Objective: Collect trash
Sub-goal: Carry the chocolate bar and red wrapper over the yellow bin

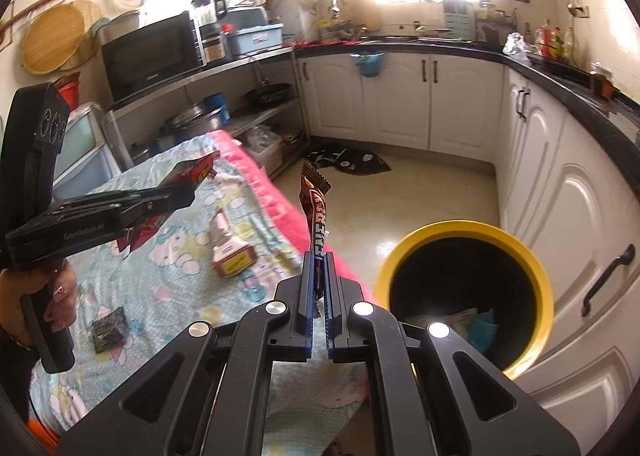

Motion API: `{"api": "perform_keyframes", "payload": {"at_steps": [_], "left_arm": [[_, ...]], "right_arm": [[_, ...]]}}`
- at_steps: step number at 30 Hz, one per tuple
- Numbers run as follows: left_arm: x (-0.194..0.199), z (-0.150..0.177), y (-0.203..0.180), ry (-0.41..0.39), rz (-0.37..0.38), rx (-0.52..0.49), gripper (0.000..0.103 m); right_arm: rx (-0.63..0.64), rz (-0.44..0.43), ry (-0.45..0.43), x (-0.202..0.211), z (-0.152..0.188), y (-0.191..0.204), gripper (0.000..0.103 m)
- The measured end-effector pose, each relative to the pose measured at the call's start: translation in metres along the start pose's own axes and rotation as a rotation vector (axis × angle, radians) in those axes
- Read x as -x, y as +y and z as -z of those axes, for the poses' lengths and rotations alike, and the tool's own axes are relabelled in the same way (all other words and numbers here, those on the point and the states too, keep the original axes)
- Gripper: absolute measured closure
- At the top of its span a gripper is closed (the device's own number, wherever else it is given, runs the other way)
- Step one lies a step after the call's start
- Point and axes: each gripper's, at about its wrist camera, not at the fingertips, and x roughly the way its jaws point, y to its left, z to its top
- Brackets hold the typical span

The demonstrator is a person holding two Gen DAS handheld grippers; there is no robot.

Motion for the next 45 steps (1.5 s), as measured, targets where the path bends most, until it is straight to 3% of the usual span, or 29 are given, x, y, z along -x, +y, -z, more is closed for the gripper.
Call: {"api": "perform_keyframes", "payload": {"at_steps": [24, 45], "left_arm": [[-0.075, -0.02, -0.078, 0.037, 0.051, -0.092, 0.095], [-0.156, 0.003, -0.123, 0.208, 0.129, -0.167, 0.094]], "right_arm": [[-0.151, 0.175, -0.056, 0.018, 0.003, -0.102, 0.098], [-0.275, 0.231, 0.104, -0.032, 0.052, -0.166, 0.098]]}}
